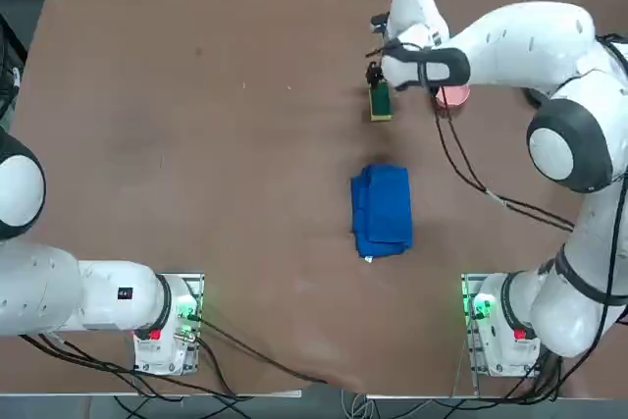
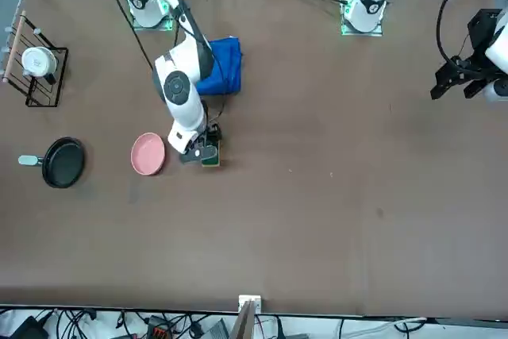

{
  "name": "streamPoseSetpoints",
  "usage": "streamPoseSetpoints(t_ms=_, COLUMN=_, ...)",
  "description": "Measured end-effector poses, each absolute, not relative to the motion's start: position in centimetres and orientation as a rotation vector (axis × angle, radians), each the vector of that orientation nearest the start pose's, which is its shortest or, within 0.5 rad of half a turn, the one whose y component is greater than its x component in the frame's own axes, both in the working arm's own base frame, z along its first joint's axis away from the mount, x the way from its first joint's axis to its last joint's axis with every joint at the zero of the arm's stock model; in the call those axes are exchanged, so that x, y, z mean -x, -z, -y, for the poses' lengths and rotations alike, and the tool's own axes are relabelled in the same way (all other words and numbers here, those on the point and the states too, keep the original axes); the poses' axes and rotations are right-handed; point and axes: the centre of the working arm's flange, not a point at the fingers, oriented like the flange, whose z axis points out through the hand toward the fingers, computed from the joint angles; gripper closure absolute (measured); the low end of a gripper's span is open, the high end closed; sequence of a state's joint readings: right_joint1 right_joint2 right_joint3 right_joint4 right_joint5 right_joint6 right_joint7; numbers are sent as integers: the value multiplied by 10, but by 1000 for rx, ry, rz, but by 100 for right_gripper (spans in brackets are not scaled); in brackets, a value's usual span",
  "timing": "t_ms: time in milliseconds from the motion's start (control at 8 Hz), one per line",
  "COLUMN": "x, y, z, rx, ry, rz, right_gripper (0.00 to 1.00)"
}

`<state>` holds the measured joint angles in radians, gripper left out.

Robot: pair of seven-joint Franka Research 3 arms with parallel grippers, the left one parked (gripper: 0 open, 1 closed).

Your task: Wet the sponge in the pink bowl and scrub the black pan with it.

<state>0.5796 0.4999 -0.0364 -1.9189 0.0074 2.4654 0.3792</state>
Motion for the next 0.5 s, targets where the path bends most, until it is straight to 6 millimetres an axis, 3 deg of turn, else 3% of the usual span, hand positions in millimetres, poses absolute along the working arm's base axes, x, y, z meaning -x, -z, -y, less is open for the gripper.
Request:
streamPoseSetpoints(t_ms=250, x=-532, y=-216, z=-335, rx=3124, ry=74, rz=189, right_gripper=0)
streamPoseSetpoints(t_ms=500, x=-529, y=-211, z=-342, rx=3120, ry=87, rz=148, right_gripper=0)
